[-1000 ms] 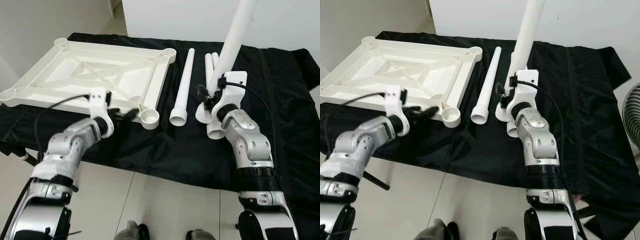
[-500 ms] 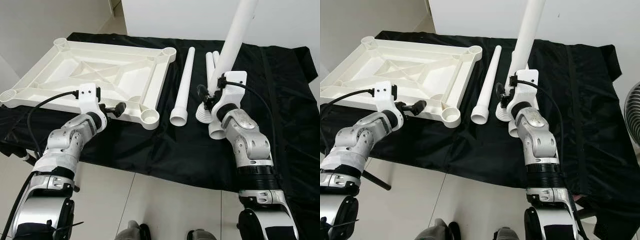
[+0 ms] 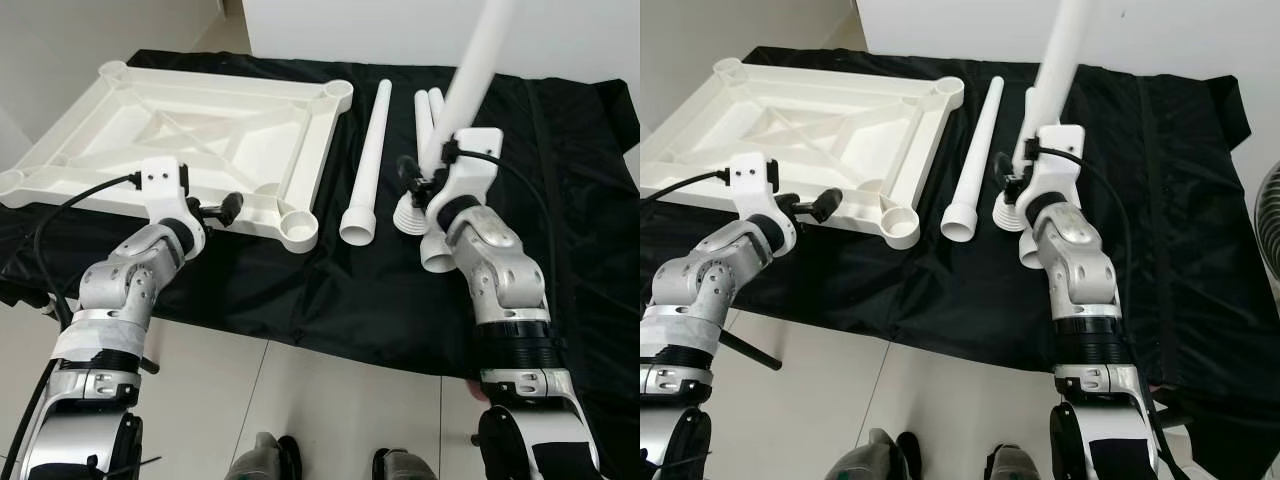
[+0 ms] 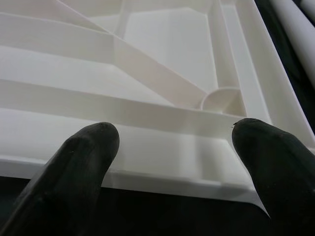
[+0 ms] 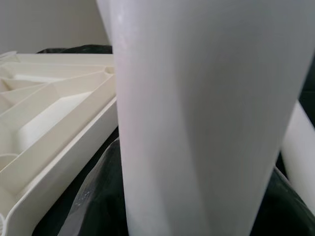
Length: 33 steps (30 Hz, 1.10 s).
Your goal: Building children table
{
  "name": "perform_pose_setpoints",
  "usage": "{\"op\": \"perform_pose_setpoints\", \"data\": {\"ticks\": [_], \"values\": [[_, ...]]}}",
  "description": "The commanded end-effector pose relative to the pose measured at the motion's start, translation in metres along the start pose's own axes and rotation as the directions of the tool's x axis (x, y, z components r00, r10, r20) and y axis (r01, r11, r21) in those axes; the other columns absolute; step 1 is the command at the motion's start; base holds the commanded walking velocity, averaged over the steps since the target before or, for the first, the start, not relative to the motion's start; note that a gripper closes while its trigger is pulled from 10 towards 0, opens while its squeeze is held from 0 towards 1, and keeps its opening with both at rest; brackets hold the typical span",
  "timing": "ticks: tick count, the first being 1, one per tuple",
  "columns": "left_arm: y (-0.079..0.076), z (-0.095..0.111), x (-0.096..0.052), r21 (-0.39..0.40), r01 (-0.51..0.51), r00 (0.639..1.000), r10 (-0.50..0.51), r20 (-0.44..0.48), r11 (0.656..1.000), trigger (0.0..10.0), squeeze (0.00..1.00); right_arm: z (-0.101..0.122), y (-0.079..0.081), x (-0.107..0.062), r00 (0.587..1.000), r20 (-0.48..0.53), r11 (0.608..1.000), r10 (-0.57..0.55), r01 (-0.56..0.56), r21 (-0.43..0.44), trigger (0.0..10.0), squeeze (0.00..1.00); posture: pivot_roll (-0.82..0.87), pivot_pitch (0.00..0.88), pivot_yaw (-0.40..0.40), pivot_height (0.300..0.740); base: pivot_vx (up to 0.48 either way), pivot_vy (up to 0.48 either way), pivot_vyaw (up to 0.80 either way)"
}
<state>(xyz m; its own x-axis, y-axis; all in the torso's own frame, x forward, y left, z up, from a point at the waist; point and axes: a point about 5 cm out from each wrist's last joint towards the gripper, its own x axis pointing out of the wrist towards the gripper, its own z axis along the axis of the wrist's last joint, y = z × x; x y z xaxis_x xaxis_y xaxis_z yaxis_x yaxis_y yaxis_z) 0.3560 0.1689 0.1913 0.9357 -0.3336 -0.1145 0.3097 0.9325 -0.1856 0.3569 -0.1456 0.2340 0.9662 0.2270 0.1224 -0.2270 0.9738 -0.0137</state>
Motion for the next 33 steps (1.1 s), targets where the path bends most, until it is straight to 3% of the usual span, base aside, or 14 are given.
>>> {"op": "perform_pose_setpoints", "data": {"ticks": [1, 12, 33], "values": [[0.007, -0.011, -0.003, 0.011, -0.010, 0.999, 0.011, -0.041, 1.000, 10.0, 0.00, -0.003, 0.000, -0.001, 1.000, -0.002, 1.000, 0.001, -0.001, -0.014, 10.0, 0.00, -0.11, 0.180, 0.120, 0.740, 0.000, 0.000, 0.00], [0.017, -0.003, 0.003, 0.021, -0.084, 0.996, 0.085, -0.021, 0.996, 10.0, 0.00, -0.001, -0.006, 0.001, 0.999, 0.015, 0.999, -0.031, 0.032, -0.010, 10.0, 0.00, -0.13, 0.153, 0.131, 0.740, 0.000, 0.000, 0.00], [0.019, 0.001, 0.011, 0.039, -0.100, 0.995, 0.100, -0.007, 0.994, 10.0, 0.00, 0.002, -0.014, 0.005, 0.996, 0.037, 0.996, -0.085, 0.085, -0.012, 10.0, 0.00, -0.14, 0.120, 0.132, 0.740, 0.000, 0.000, 0.00]]}}
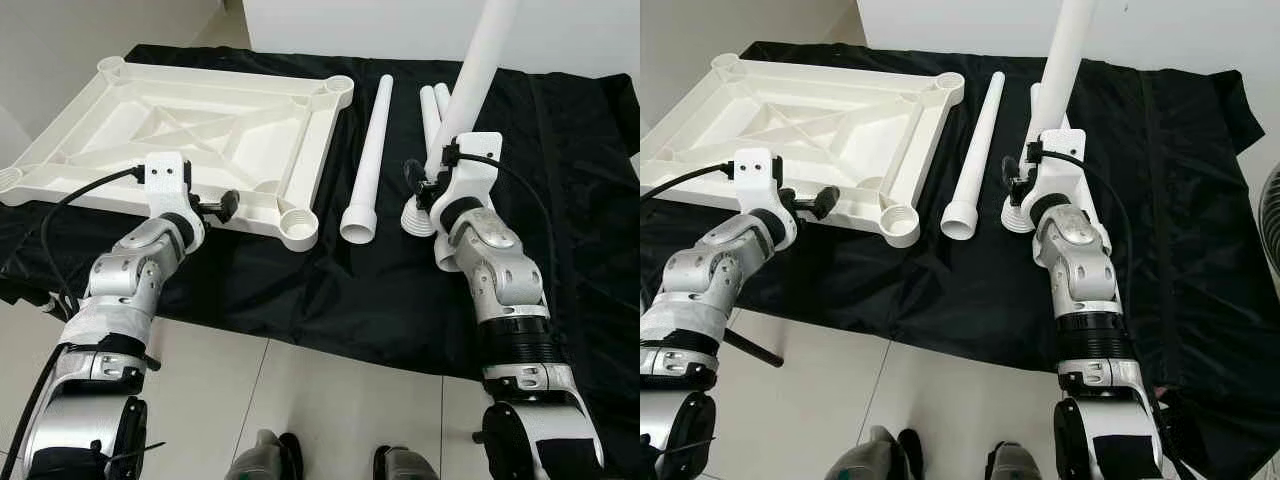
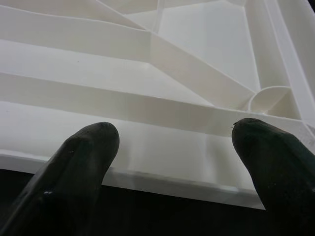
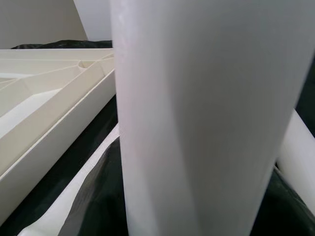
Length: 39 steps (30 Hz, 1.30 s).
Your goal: Building children table
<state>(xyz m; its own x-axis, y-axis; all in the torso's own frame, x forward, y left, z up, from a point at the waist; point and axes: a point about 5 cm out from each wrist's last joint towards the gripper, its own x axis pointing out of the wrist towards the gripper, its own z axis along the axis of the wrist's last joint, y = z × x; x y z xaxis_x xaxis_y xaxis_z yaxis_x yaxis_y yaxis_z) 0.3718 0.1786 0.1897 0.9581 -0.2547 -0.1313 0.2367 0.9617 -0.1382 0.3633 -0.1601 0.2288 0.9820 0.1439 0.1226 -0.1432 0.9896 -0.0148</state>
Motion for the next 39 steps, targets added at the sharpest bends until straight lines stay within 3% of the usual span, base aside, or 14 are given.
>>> {"op": "perform_pose_setpoints", "data": {"ticks": [1, 6, 8, 15, 17, 21, 23, 30, 35, 39], "values": [[0.002, -0.002, 0.000, 0.009, -0.009, 1.000, 0.009, -0.002, 1.000, 10.0, 0.00, 0.008, 0.002, 0.002, 0.999, 0.039, 1.000, -0.005, 0.005, 0.003, 10.0, 0.00, -0.13, 0.114, 0.133, 0.740, 0.000, 0.000, 0.00], [-0.003, -0.001, 0.002, 0.040, 0.016, 1.000, -0.016, 0.008, 0.999, 10.0, 0.00, 0.009, 0.002, 0.002, 0.999, 0.049, 1.000, -0.012, 0.011, 0.017, 10.0, 0.00, -0.13, 0.109, 0.130, 0.740, 0.000, 0.000, 0.00], [-0.011, 0.001, 0.002, 0.125, 0.048, 0.998, -0.051, 0.026, 0.991, 10.0, 0.00, 0.011, 0.005, 0.000, 0.996, 0.087, 0.999, -0.002, -0.001, 0.038, 10.0, 0.00, -0.13, 0.104, 0.127, 0.740, 0.000, 0.000, 0.00], [-0.012, 0.003, 0.002, 0.162, 0.036, 0.998, -0.045, 0.054, 0.986, 10.0, 0.00, 0.015, 0.010, -0.001, 0.990, 0.138, 0.998, 0.034, -0.041, 0.045, 10.0, 0.00, -0.13, 0.101, 0.127, 0.740, 0.000, 0.000, 0.00], [-0.016, 0.006, 0.000, 0.185, 0.028, 0.993, -0.048, 0.104, 0.982, 10.0, 0.00, 0.022, 0.015, -0.005, 0.977, 0.209, 0.997, 0.052, -0.063, 0.047, 10.0, 0.00, -0.12, 0.096, 0.121, 0.740, 0.000, 0.000, 0.00], [-0.021, 0.007, -0.002, 0.194, 0.028, 0.986, -0.059, 0.157, 0.981, 10.0, 0.00, 0.025, 0.018, -0.008, 0.964, 0.258, 0.996, 0.065, -0.077, 0.037, 10.0, 0.00, -0.12, 0.095, 0.118, 0.740, 0.000, 0.000, 0.00], [-0.024, 0.009, -0.007, 0.188, 0.013, 0.972, -0.056, 0.228, 0.982, 10.0, 0.00, 0.026, 0.020, -0.011, 0.952, 0.299, 0.996, 0.069, -0.084, 0.040, 10.0, 0.00, -0.12, 0.093, 0.117, 0.740, 0.000, 0.000, 0.00], [-0.019, 0.008, -0.012, 0.093, -0.048, 0.959, 0.020, 0.281, 0.995, 10.0, 0.00, 0.026, 0.019, -0.018, 0.932, 0.359, 0.997, 0.050, -0.070, 0.044, 10.0, 0.00, -0.12, 0.090, 0.116, 0.740, 0.000, 0.000, 0.00], [-0.017, 0.012, -0.014, 0.100, -0.090, 0.946, 0.054, 0.320, 0.991, 10.0, 0.00, 0.021, 0.019, -0.019, 0.937, 0.348, 0.997, 0.045, -0.062, 0.037, 10.0, 0.00, -0.12, 0.085, 0.113, 0.740, 0.000, 0.000, 0.00], [-0.023, 0.014, -0.014, 0.137, -0.122, 0.932, 0.066, 0.357, 0.983, 10.0, 0.00, 0.017, 0.018, -0.019, 0.938, 0.345, 0.999, 0.033, -0.045, 0.026, 10.0, 0.00, -0.12, 0.077, 0.109, 0.740, 0.000, 0.000, 0.00]]}}
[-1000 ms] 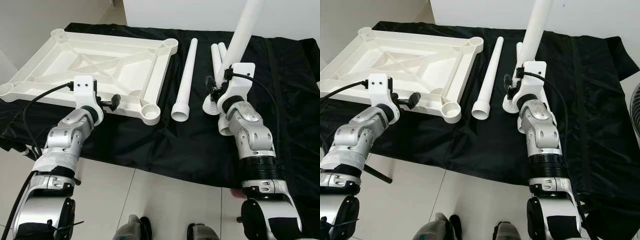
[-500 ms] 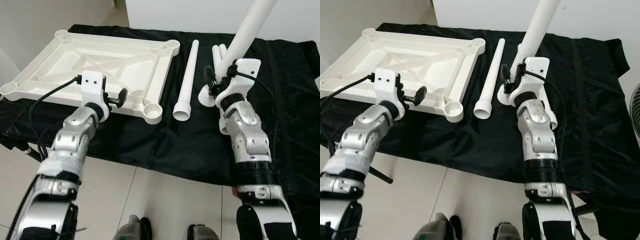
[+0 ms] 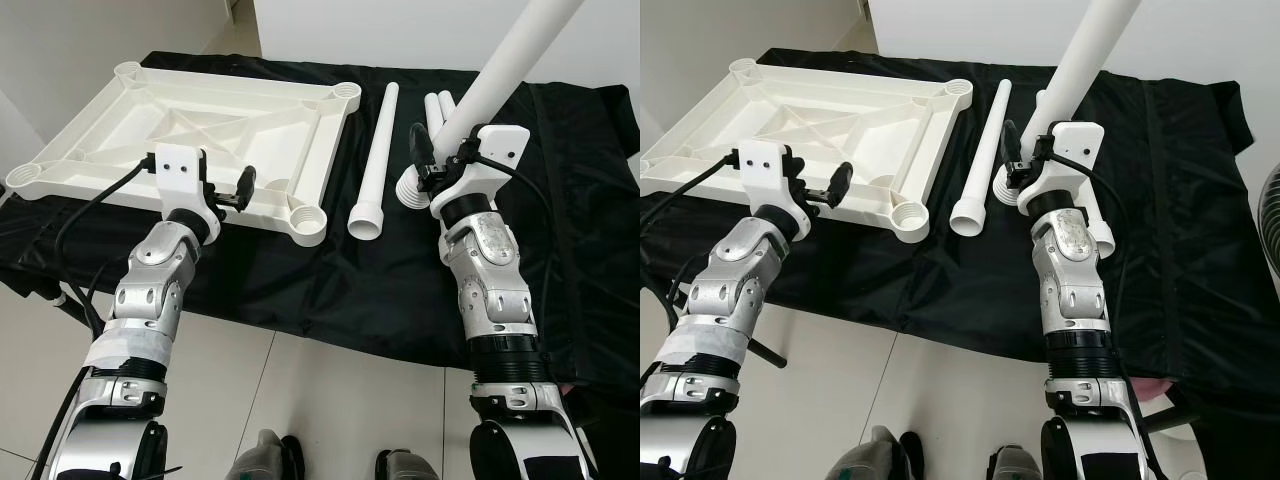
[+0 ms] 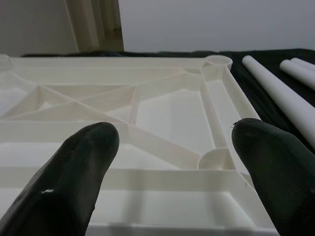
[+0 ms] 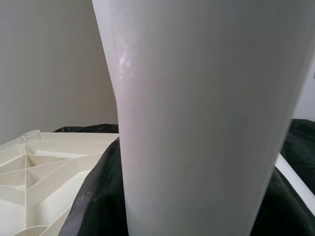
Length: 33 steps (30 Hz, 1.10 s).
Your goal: Building children table
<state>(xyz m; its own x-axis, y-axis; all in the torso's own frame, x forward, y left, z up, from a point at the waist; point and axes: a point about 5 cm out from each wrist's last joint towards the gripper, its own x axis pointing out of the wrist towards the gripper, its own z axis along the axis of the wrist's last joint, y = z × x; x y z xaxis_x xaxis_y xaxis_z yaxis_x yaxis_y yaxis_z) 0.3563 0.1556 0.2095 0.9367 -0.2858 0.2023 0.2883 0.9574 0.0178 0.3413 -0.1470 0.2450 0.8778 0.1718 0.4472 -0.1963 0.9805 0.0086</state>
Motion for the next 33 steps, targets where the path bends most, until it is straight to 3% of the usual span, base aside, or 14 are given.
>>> {"op": "perform_pose_setpoints", "data": {"ticks": [1, 10, 25, 33], "values": [[0.005, 0.000, -0.003, 0.029, -0.151, 0.988, 0.150, 0.017, 0.988, 10.0, 0.00, -0.001, 0.002, -0.001, 1.000, 0.011, 1.000, -0.004, 0.004, -0.006, 10.0, 0.00, -0.12, 0.077, 0.109, 0.740, 0.000, 0.000, 0.00], [-0.010, -0.004, -0.006, -0.008, -0.167, 0.985, 0.167, 0.047, 0.986, 10.0, 0.00, 0.001, 0.000, -0.003, 0.999, 0.040, 0.999, -0.024, 0.025, -0.030, 10.0, 0.00, -0.12, 0.063, 0.105, 0.740, 0.000, 0.000, 0.00], [-0.004, -0.010, -0.007, -0.023, -0.203, 0.979, 0.203, 0.006, 0.979, 10.0, 0.00, -0.004, 0.001, -0.005, 1.000, 0.021, 0.998, -0.017, 0.019, -0.067, 10.0, 0.00, -0.12, 0.075, 0.102, 0.740, 0.000, 0.000, 0.00], [-0.004, -0.011, -0.009, -0.012, -0.200, 0.980, 0.200, -0.002, 0.980, 10.0, 0.00, -0.006, 0.001, -0.007, 1.000, 0.015, 0.997, -0.022, 0.023, -0.075, 10.0, 0.00, -0.12, 0.077, 0.104, 0.740, 0.000, 0.307, 0.00]]}}
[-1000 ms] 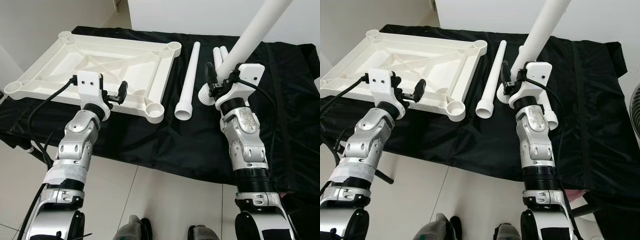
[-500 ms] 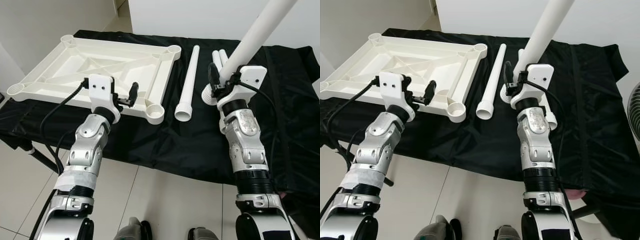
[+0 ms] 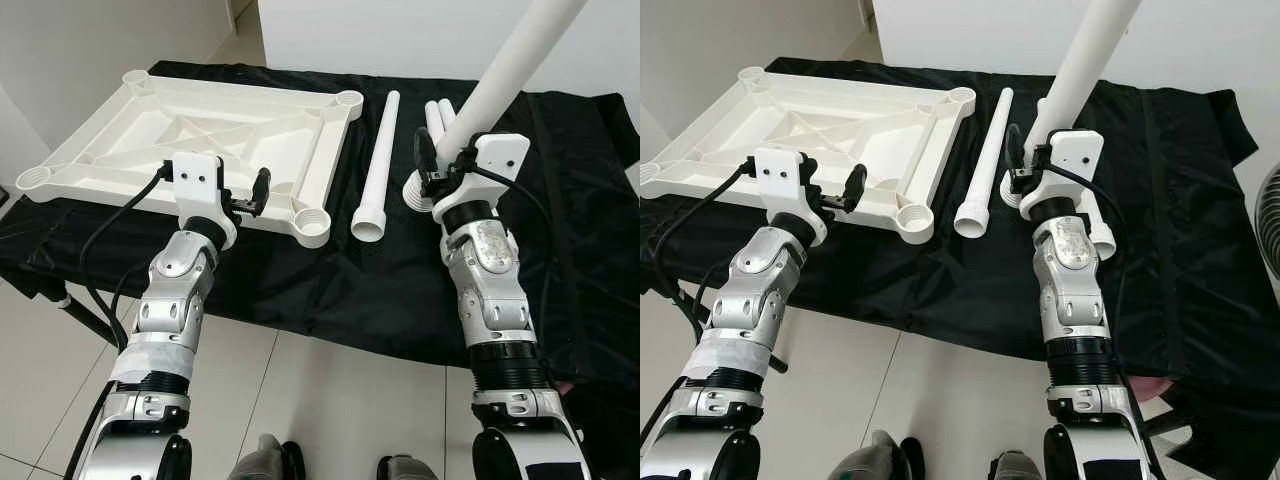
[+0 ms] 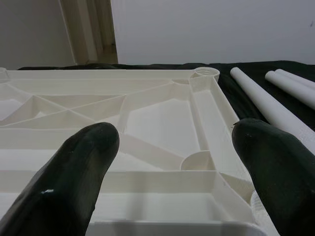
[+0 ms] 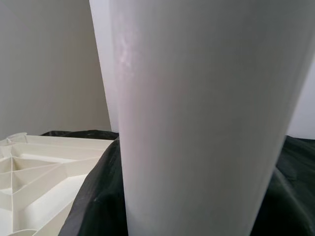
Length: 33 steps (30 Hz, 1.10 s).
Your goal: Building children table
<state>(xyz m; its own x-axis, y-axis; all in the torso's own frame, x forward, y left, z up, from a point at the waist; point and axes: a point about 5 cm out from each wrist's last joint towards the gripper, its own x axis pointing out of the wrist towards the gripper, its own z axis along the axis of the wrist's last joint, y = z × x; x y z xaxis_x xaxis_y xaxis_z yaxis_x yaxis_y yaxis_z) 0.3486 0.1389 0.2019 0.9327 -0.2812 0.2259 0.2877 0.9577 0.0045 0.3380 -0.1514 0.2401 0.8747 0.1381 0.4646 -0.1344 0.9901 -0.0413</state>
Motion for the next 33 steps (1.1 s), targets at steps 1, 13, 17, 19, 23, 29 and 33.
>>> {"op": "perform_pose_setpoints", "data": {"ticks": [1, 13, 17, 19, 23, 29, 33], "values": [[0.014, -0.004, -0.005, 0.006, -0.196, 0.980, 0.196, -0.023, 0.981, 10.0, 0.00, -0.003, 0.004, -0.002, 1.000, -0.004, 1.000, 0.010, -0.010, -0.003, 10.0, 0.00, -0.12, 0.077, 0.104, 0.740, 0.000, 0.356, 0.00], [0.015, -0.007, -0.005, 0.022, -0.176, 0.983, 0.177, -0.039, 0.984, 10.0, 0.00, -0.004, 0.002, -0.004, 1.000, -0.013, 1.000, 0.013, -0.013, -0.018, 10.0, 0.00, -0.13, 0.080, 0.102, 0.740, 0.000, 0.379, 0.00], [0.014, -0.007, -0.006, 0.030, -0.166, 0.985, 0.167, -0.035, 0.986, 10.0, 0.00, -0.005, 0.002, -0.004, 1.000, -0.016, 1.000, 0.014, -0.015, -0.021, 10.0, 0.00, -0.13, 0.077, 0.103, 0.740, 0.000, 0.000, 0.00], [0.013, -0.007, -0.006, 0.026, -0.164, 0.986, 0.164, -0.031, 0.986, 10.0, 0.00, -0.005, 0.002, -0.004, 1.000, -0.017, 1.000, 0.015, -0.015, -0.022, 10.0, 0.00, -0.13, 0.077, 0.103, 0.740, 0.000, 0.000, 0.00], [0.010, -0.009, -0.008, 0.023, -0.128, 0.991, 0.129, -0.029, 0.992, 10.0, 0.00, -0.007, 0.002, -0.005, 0.999, -0.026, 0.999, 0.022, -0.023, -0.023, 10.0, 0.00, -0.13, 0.082, 0.094, 0.740, 0.000, 0.000, 0.00], [0.004, -0.022, -0.011, 0.062, -0.097, 0.991, 0.102, -0.086, 0.993, 10.0, 0.00, -0.009, 0.000, -0.005, 0.999, -0.043, 0.999, 0.027, -0.029, -0.034, 10.0, 0.00, -0.14, 0.101, 0.088, 0.740, 0.000, 0.000, 0.00], [0.004, -0.024, -0.011, 0.064, -0.102, 0.990, 0.107, -0.095, 0.993, 10.0, 0.00, -0.009, -0.001, -0.005, 0.999, -0.045, 0.999, 0.027, -0.028, -0.035, 10.0, 0.00, -0.14, 0.101, 0.088, 0.740, 0.000, 0.000, 0.00]]}}
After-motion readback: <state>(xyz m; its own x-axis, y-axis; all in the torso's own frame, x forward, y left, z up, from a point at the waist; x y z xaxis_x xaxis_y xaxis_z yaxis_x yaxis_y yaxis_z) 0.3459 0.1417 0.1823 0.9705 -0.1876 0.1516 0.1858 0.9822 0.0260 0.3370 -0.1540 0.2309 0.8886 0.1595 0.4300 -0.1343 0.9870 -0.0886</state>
